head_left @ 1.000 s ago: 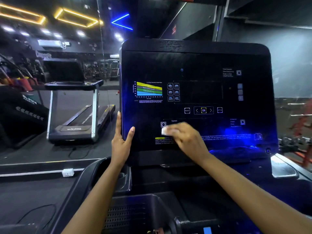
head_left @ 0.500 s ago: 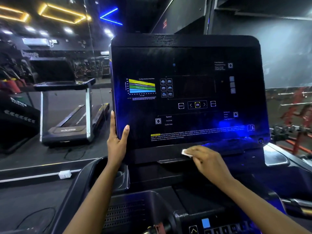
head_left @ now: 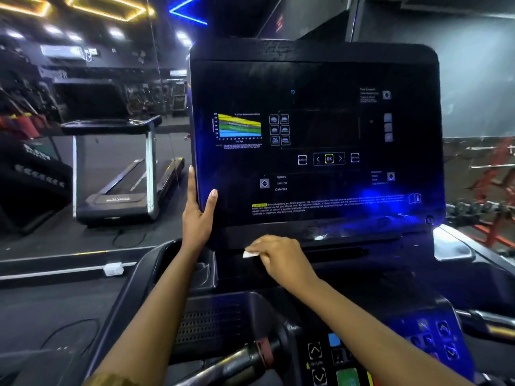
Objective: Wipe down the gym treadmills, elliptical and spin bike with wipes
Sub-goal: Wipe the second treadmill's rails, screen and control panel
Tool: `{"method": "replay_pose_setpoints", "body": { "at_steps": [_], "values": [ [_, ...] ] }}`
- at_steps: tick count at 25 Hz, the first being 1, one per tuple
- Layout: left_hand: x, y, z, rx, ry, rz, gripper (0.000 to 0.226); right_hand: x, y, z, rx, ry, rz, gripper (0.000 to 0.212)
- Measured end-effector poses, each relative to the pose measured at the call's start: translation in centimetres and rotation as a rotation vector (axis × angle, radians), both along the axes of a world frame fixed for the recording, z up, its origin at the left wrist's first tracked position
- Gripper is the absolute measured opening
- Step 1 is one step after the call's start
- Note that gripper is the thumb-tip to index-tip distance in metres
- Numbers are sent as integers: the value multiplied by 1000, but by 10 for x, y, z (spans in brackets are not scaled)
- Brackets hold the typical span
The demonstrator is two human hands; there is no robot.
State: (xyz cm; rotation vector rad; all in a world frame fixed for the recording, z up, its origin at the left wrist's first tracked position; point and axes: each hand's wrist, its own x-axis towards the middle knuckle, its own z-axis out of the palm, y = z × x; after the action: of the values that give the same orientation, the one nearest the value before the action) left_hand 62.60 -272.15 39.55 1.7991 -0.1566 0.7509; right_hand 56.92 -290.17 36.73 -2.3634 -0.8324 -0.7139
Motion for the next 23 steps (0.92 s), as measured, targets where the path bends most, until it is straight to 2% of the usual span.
{"method": "replay_pose_setpoints", "body": {
  "at_steps": [3, 5, 8, 12, 18, 20, 23],
  "values": [
    [-10, 2, -2, 41, 24, -46, 67, -4, 10, 7, 227, 216, 52, 33],
    [-21, 4, -13, 30, 48, -60, 70, -11, 12, 5, 298, 235, 46, 32],
    [-55, 2, -36, 7, 101, -21, 78, -24, 7, -2, 332, 280, 64, 29],
    [-120, -15, -59, 84, 93, 41, 64, -44, -17, -2, 348, 320, 75, 24],
    [-190, -54, -73, 343, 153, -180, 58, -86, -72, -1, 431, 325, -6, 30],
    [-206, -72, -78, 421, 170, -236, 64, -106, -96, -4, 478, 299, -79, 31],
    [-217, -89, -86, 537, 205, -274, 89, -136, -131, -15, 542, 306, -174, 32]
  ]
}}
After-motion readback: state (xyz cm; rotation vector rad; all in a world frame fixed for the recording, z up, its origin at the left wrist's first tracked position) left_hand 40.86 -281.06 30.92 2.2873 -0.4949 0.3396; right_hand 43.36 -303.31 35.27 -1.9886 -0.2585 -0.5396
